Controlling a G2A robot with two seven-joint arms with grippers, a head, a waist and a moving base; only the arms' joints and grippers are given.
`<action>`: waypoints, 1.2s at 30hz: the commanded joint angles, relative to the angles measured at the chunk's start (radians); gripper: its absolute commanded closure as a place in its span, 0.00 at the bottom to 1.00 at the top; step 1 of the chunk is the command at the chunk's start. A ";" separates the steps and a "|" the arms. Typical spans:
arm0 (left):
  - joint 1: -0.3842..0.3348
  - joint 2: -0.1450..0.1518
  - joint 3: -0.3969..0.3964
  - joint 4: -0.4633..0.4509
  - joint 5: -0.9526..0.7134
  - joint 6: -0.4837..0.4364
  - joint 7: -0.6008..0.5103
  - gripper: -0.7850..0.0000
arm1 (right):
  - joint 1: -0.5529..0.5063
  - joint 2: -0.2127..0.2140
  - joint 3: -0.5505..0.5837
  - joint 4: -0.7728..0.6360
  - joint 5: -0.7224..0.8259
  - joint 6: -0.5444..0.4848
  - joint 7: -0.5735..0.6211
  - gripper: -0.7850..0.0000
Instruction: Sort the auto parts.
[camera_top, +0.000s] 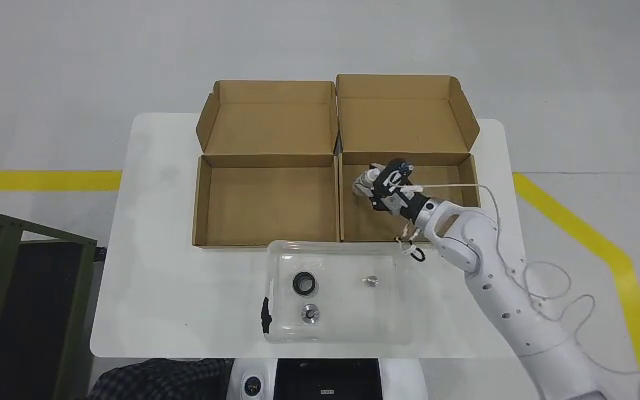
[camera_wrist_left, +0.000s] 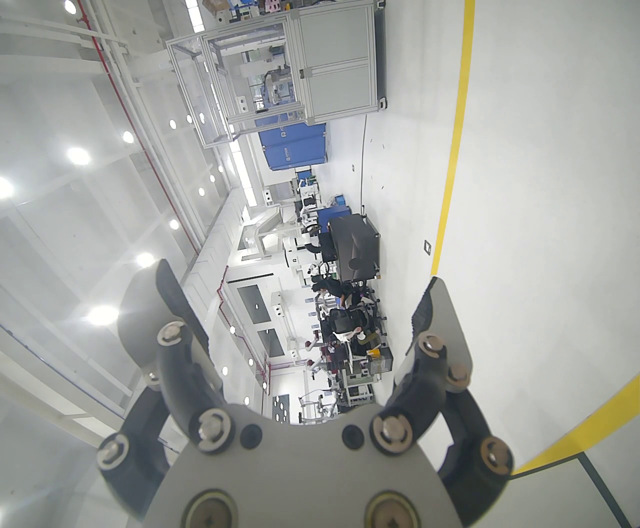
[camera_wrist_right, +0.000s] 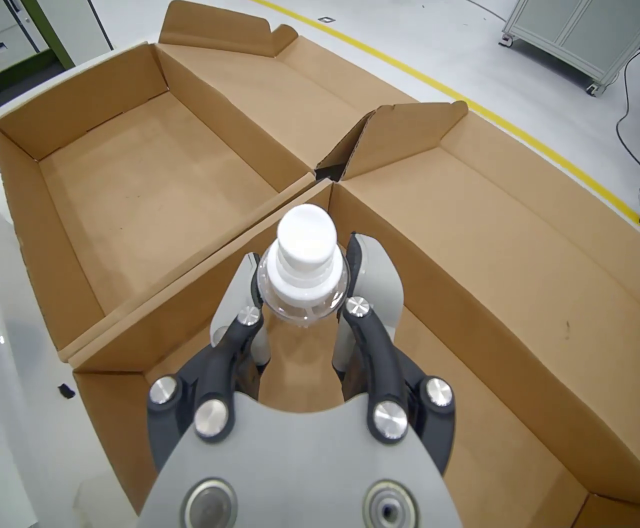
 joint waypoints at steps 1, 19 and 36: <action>0.000 0.000 0.000 0.000 0.000 0.000 0.000 0.00 | 0.011 -0.004 -0.008 0.017 0.004 -0.004 0.005 0.76; 0.000 0.000 0.000 0.000 0.000 0.000 0.000 0.00 | 0.000 -0.001 0.038 -0.032 0.041 -0.090 0.035 0.00; 0.000 0.000 0.000 0.000 0.000 0.000 0.000 0.00 | -0.280 0.072 0.260 -0.486 -0.003 -0.337 0.272 0.00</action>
